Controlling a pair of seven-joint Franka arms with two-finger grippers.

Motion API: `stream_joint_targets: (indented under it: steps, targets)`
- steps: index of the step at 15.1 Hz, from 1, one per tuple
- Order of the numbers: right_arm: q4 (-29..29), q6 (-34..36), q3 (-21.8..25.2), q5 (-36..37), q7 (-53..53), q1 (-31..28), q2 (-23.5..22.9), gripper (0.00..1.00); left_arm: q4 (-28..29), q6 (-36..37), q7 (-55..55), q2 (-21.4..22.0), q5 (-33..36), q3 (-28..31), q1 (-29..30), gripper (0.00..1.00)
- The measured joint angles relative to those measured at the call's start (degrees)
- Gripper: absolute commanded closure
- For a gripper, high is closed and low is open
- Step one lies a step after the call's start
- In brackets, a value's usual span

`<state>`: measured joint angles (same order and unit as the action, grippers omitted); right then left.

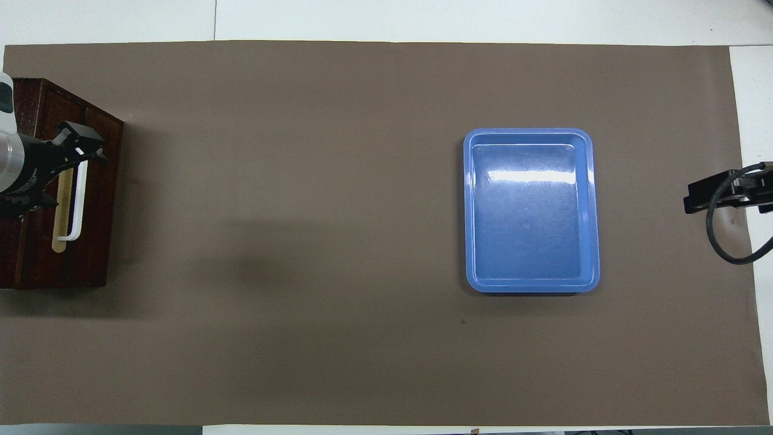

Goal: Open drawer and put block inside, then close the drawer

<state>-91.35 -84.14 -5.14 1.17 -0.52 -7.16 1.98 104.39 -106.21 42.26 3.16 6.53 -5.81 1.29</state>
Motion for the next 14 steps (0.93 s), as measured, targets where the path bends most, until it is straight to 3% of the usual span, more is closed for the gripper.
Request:
stream_joint_targets:
  steps: [6,14]
  targets:
    - [0.0,0.0,0.0,0.0,0.0,0.0,0.0,0.0,0.0,8.0,-22.7,6.4,-3.6,1.2,0.0,0.0]
    - [0.0,0.0,0.0,0.0,0.0,0.0,0.0,0.0,0.0,9.1,-25.8,6.9,-5.0,-1.7,-1.9,0.0]
